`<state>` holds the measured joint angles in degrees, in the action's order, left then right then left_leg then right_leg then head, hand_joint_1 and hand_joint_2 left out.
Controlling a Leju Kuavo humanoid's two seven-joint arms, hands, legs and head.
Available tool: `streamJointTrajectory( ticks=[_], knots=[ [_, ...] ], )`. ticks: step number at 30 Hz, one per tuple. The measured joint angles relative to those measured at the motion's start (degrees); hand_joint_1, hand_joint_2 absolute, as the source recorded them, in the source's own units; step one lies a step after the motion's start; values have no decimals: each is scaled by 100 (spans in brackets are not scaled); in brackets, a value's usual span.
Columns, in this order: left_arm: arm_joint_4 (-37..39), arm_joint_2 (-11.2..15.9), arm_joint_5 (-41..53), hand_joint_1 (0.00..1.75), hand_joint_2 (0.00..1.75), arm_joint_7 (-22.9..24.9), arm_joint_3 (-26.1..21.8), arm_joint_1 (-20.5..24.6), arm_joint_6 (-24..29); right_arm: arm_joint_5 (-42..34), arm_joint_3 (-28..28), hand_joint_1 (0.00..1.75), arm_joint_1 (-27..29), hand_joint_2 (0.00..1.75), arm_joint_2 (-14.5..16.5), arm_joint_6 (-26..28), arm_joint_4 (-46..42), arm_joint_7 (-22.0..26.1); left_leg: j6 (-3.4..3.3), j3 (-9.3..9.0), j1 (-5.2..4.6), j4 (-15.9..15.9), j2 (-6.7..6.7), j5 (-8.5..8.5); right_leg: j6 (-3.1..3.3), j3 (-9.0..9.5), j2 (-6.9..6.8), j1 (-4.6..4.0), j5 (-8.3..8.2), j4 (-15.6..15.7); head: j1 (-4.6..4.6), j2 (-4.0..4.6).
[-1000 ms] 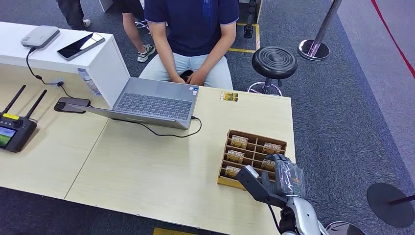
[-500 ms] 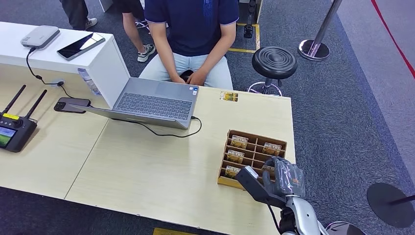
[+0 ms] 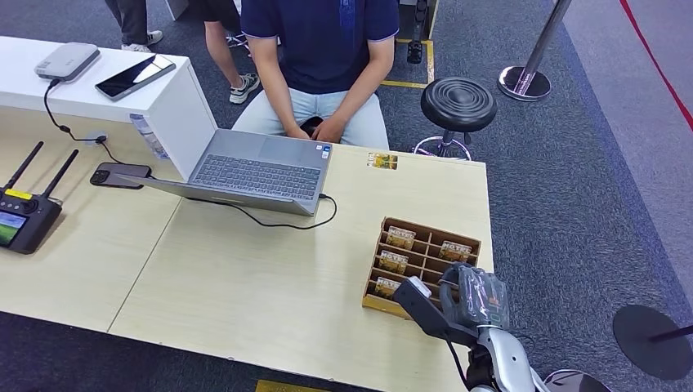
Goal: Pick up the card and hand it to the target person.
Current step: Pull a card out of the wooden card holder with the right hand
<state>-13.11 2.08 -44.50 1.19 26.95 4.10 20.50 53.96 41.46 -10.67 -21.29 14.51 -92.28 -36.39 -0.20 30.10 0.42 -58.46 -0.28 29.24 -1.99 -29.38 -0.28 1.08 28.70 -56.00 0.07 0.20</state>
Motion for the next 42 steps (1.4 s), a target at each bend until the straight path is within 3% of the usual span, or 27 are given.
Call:
streamJointTrajectory(
  ticks=[34, 42],
  knots=[
    [0, 2, -109, 0, 175, -181, 2, 0, 61, 194, 2, 145, -4, 175, 0, 92, -1, 65, 0, 0, 0, 0, 0, 0, 0, 0, 0, 0, 0, 0, -1, 0],
    [0, 8, -110, 0, 175, -149, 25, 0, 42, 902, 28, 145, -39, 175, 28, 755, -335, 768, 0, 1, 0, 0, 0, 0, 0, 0, 0, 0, 0, 0, 1, 0]
  ],
)
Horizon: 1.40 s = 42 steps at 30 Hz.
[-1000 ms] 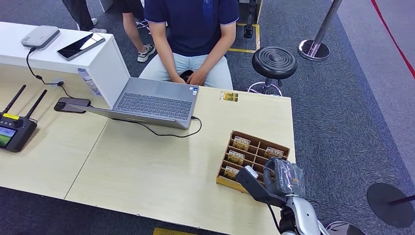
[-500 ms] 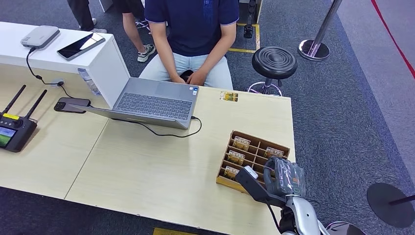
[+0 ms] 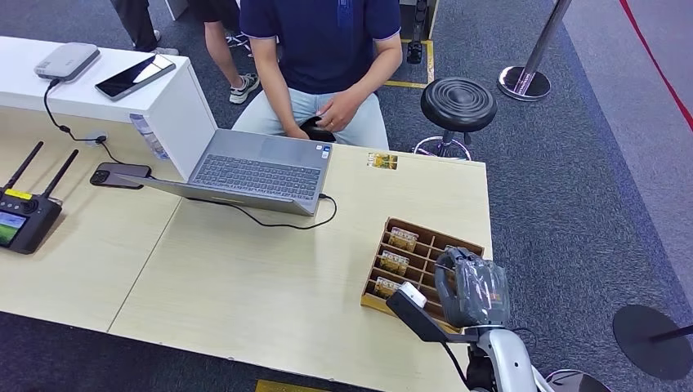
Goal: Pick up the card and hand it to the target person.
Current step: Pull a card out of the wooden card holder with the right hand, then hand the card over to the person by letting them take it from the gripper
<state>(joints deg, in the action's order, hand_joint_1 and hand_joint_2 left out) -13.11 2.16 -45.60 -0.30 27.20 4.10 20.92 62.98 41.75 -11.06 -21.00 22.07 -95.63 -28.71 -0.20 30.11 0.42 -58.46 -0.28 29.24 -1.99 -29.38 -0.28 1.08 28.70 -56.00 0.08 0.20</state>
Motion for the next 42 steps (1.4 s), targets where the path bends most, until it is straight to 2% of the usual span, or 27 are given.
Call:
streamJointTrajectory(
  ticks=[4, 10, 14, 18, 23, 25, 28, 34, 42],
  knots=[
    [0, 1, 5, 0, 175, 25, 44, 1, -20, -136, 11, 145, -136, 175, 72, 145, -354, 222, 0, -1, 0, 0, 0, 0, 0, 0, 0, 0, 0, 0, -1, 0],
    [0, 3, 7, 0, 175, 61, 191, 7, -55, -1916, 15, 145, -542, 175, 260, 567, -519, 735, 0, -2, 0, 0, 0, -1, 0, 1, 1, 0, -1, 0, 0, 0],
    [0, 7, 4, 0, 175, 72, 293, 7, -57, -2837, 4, 145, -736, 175, 339, 699, -514, 1007, 0, 1, 0, 0, 0, -1, 0, 0, 0, 0, 0, 0, -1, 0],
    [0, 10, 4, 0, 175, 74, 385, 7, -72, -4166, -54, 145, -857, 175, 408, 765, -438, 1431, 0, 4, 0, 0, 0, -1, 0, -3, 0, 0, 0, 0, -1, 0],
    [0, 14, 46, 0, 175, 70, 522, 18, -136, -6448, -242, 145, -1109, 175, 539, 727, 63, 2427, 0, 5, 0, 0, 0, -1, 0, -3, 0, 0, -1, 0, 0, 0],
    [0, 17, 61, 0, 175, 68, 605, 27, -145, -6927, -329, 145, -1292, 175, 615, 730, 442, 2677, 0, 4, 0, 0, 0, -1, 0, -2, 0, 0, -2, -1, -1, 0],
    [0, 21, 104, 0, 175, 66, 704, 39, -158, -7236, -405, 145, -1546, 175, 742, 743, 999, 2850, -1, 4, 0, 0, -1, -5, 1, -2, -1, 0, -5, -1, -1, 0],
    [0, 22, 121, 0, 175, 78, 840, 55, -160, -7319, -452, 145, -1841, 175, 949, 996, 1745, 3043, -3, 9, 0, 0, -2, -6, 2, -7, -3, 0, -5, -2, -1, 0],
    [0, 31, 107, 0, 175, 81, 967, 63, -160, -7030, -465, 145, -1968, 175, 1068, 1356, 2146, 3127, -3, 11, 0, 0, -2, -6, 2, -9, -4, 0, -5, -2, 0, 0]
  ],
)
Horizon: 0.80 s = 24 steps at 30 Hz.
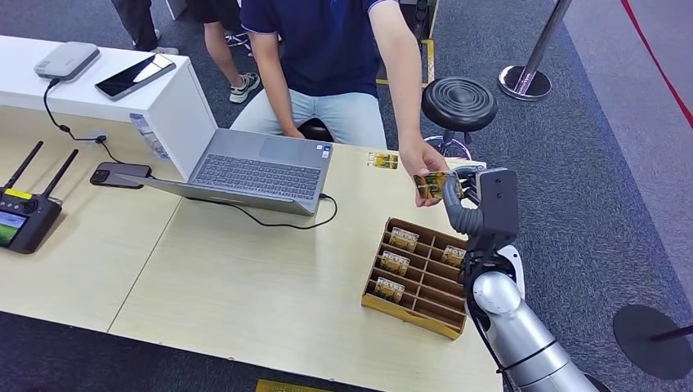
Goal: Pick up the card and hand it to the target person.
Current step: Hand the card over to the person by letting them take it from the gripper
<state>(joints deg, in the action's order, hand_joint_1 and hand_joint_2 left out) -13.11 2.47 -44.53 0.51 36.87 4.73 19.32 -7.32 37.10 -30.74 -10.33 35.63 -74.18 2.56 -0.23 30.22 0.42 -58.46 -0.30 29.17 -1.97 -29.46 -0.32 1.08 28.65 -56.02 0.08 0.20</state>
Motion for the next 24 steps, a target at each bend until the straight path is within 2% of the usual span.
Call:
streamJointTrajectory(
  ticks=[4, 6, 10, 19, 24],
  knots=[
    [0, 9, 1, 0, 175, -14, 47, 1, 0, 108, 1, 0, 0, 175, 19, 58, 96, -20, 0, 0, 0, 0, 0, 0, 0, -1, 0, 0, 0, 0, 0, 0],
    [0, 10, 10, 0, 175, -36, 59, 1, 0, 134, 2, 0, 1, 175, 21, 68, 135, -25, 0, 0, 0, 0, 0, 0, 0, -1, 0, 0, 0, 0, -1, 0],
    [0, 18, 5, 0, 0, -83, 95, 9, 27, 151, 2, 0, 1, 175, 21, 76, 189, -27, 0, 0, 0, 0, 0, 0, 0, -2, 1, 0, 0, 0, 0, 0],
    [0, 27, -96, 0, 0, -89, 108, 13, 48, 134, -4, 0, 9, 175, 21, 76, 226, -4, 0, -1, 0, 0, 1, 0, 0, -2, 1, 0, 0, 0, 0, 0],
    [0, 40, -182, 0, 0, -115, 108, 7, 54, -245, -80, 0, 124, 175, 21, -67, 151, 219, 0, -2, 0, 0, 0, 0, 0, -1, 1, 0, 0, 0, 0, 0]
  ],
)
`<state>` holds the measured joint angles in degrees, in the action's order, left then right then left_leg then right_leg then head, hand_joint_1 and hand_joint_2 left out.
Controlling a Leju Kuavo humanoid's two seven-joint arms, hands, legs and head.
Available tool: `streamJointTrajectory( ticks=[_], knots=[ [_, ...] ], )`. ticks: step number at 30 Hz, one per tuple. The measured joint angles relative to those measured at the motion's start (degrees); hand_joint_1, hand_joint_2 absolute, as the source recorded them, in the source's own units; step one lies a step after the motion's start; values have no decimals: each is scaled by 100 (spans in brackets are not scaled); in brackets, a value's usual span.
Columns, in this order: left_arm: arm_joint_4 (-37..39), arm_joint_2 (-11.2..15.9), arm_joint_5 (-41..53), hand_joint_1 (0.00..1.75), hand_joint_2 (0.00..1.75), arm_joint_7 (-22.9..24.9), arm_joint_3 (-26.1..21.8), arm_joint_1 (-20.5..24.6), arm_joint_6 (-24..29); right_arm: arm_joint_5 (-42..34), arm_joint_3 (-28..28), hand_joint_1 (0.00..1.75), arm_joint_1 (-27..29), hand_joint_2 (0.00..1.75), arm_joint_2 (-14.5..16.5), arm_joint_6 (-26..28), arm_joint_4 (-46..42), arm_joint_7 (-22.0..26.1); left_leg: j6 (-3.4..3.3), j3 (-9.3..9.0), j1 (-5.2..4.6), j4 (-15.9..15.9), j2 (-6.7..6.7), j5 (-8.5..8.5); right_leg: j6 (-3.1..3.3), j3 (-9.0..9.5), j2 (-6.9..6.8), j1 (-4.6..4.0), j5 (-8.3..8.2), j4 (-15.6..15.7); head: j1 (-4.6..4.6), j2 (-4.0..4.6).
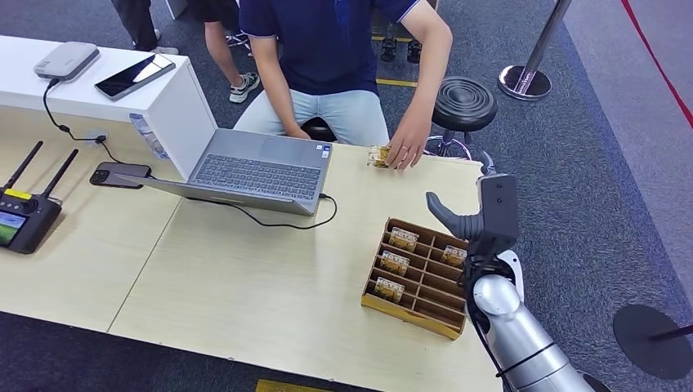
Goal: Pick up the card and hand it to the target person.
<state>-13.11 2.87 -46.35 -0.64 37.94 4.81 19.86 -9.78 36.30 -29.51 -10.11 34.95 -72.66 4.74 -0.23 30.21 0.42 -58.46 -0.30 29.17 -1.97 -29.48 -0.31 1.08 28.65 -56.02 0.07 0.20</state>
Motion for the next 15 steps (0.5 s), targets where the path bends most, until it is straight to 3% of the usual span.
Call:
streamJointTrajectory(
  ticks=[7, 15],
  knots=[
    [0, 35, -260, 0, 0, -2, -2, -9, 63, -186, -115, 0, 475, 175, -53, -84, -791, 22, 0, 0, 0, 0, 1, 0, 0, -3, 3, 0, 0, 0, 1, 0],
    [0, 62, -556, 0, 0, -2, -8, -16, 135, 142, -131, 0, 1224, 175, -434, -299, -2163, -420, -1, -1, -1, 0, 1, 1, 0, -3, 4, 0, 0, 2, 1, 0]
  ],
)
